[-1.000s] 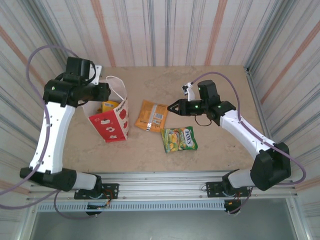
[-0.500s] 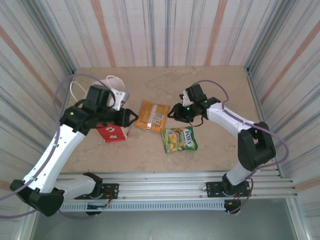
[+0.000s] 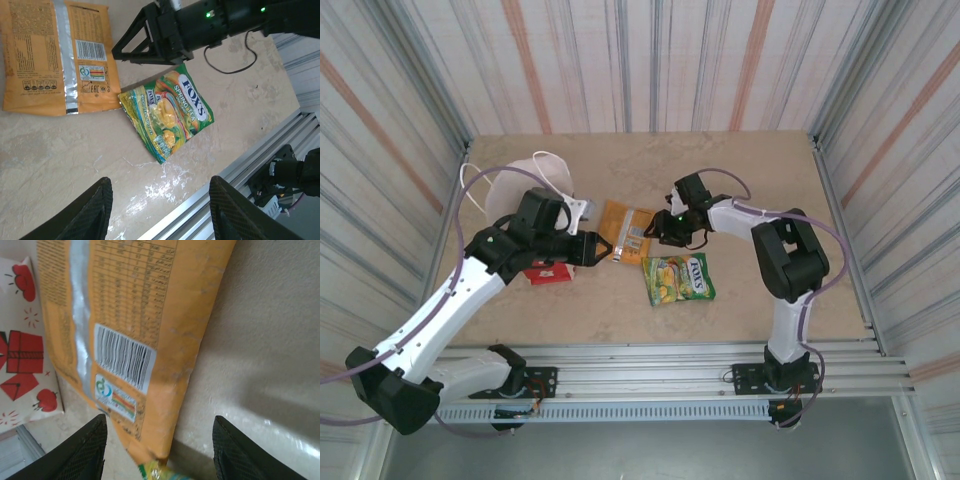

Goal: Place the snacks into the paper bag

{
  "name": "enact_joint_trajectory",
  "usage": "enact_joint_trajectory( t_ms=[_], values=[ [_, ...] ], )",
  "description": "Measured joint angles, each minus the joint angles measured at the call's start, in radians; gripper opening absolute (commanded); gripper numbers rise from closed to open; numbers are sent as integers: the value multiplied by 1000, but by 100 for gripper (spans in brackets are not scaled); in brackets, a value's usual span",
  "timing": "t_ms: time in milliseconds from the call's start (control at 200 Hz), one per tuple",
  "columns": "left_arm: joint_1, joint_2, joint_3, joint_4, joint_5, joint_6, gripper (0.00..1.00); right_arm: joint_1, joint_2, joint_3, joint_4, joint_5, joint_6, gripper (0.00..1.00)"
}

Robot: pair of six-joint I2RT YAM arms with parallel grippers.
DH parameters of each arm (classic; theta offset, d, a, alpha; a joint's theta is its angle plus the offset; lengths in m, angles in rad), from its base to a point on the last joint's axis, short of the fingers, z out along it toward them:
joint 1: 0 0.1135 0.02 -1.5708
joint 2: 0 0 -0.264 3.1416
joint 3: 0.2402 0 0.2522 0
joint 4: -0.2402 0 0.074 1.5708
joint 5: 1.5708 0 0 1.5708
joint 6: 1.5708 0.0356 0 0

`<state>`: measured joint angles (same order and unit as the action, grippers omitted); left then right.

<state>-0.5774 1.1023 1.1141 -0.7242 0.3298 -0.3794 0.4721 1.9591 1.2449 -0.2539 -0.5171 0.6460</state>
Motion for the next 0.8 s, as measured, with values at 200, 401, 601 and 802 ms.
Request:
enact_joint_trajectory(
  t_ms=[200, 401, 601, 802],
  values=[
    [0, 34, 0, 20, 0, -11, 55, 0, 77, 43, 44, -31, 0, 56],
    [0, 86, 1, 19, 3, -11, 55, 0, 129, 92, 86, -48, 1, 51],
    [0, 106, 24, 19, 4, -11, 55, 0, 166, 106, 123, -56, 8, 22],
    [0, 106, 51, 16, 3, -11, 55, 0, 171, 105, 128, -49, -3, 2]
  ],
)
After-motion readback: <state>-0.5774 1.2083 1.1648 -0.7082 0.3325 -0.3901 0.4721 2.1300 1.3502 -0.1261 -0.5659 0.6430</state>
